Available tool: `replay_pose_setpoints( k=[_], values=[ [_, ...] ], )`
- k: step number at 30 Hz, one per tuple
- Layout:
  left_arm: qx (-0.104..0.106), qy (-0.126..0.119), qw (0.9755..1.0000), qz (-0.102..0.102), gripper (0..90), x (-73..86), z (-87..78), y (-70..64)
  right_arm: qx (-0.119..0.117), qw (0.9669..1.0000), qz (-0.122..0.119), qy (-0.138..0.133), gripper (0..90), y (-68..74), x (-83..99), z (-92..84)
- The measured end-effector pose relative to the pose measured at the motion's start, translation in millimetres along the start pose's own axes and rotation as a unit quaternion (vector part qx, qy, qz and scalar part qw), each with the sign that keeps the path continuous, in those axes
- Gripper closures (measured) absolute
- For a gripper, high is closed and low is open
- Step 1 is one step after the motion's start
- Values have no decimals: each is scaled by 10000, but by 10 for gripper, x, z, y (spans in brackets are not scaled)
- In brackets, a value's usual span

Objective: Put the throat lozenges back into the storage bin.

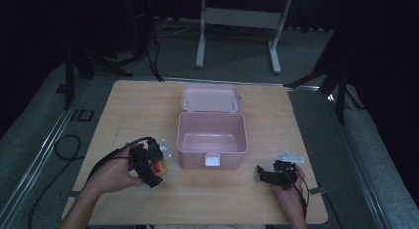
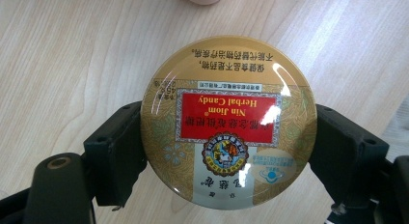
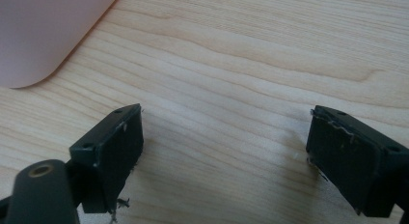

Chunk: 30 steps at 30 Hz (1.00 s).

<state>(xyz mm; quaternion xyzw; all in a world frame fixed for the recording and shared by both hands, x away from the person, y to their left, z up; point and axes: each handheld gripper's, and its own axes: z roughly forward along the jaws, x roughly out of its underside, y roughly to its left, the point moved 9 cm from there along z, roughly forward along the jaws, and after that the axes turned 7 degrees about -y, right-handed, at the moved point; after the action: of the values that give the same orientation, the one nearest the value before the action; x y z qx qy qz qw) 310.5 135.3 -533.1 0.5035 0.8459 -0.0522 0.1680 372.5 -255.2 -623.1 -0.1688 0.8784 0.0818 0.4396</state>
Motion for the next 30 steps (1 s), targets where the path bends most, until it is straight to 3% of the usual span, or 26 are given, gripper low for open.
replay_pose_setpoints(
  k=[9, 30],
  values=[
    [85, 31, 9999, 111, 205, -44, -152, 29, 0, 10000, -1, 0, 127, 0, 0, 0],
    [20, 21, 9995, 307, 205, -250, -399, 129, 3, 10000, 16, 0, 127, 2, 0, 0]
  ],
)
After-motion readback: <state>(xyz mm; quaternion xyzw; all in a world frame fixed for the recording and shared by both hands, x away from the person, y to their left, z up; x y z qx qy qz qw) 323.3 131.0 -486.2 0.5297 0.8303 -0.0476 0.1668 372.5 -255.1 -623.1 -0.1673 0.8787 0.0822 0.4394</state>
